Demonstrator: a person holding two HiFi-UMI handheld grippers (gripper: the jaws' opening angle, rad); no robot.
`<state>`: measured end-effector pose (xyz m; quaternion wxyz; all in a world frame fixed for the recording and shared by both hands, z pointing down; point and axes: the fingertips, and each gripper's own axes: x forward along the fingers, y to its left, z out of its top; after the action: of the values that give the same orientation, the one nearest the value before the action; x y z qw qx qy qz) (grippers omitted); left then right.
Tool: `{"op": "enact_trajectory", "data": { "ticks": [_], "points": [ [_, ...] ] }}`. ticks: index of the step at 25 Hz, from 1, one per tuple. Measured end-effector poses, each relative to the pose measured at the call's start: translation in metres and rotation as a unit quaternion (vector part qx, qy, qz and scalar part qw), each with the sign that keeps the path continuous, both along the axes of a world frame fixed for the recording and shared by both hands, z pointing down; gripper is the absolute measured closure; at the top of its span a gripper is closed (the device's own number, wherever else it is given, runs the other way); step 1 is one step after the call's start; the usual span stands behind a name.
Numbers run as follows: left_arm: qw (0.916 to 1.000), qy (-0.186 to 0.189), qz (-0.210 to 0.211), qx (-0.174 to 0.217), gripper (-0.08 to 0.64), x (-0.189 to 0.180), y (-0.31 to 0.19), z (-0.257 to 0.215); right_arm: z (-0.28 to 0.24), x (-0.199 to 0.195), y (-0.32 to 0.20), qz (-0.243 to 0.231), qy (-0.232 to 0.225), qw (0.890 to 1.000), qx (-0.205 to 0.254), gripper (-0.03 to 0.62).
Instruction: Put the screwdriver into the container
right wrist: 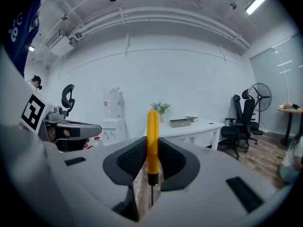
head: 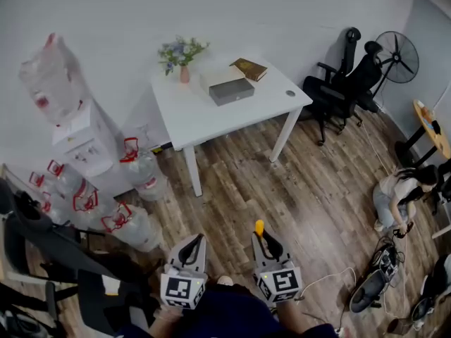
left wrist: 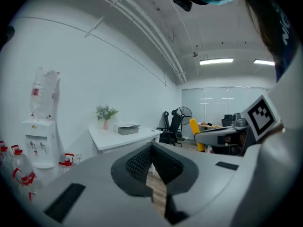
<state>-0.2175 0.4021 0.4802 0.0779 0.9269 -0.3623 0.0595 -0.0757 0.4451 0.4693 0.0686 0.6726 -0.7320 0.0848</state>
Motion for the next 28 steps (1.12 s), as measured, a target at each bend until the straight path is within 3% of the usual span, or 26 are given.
{"op": "enact_trajectory", "data": {
  "ticks": [11,16,28],
  "points": [
    [0.9995,0.001,0.03,0.008,0.543,0.035,-0.04,0.014,0.019,0.02,-0.029,0.007,-0.001,1.0,-0.018,0.503],
    [0.9991,0.003,0.042,-0.006,0.543,0.054,-0.094,0.013,0.015,0.037,-0.082,0.018,0.004,1.0,-0.019,0.503],
    [0.9968,0.007,0.078,0.011,0.543,0.075,-0.239,0.004,0.007,0.053,-0.218,0.047,0.013,0.999,-0.015,0.503]
  ]
}}
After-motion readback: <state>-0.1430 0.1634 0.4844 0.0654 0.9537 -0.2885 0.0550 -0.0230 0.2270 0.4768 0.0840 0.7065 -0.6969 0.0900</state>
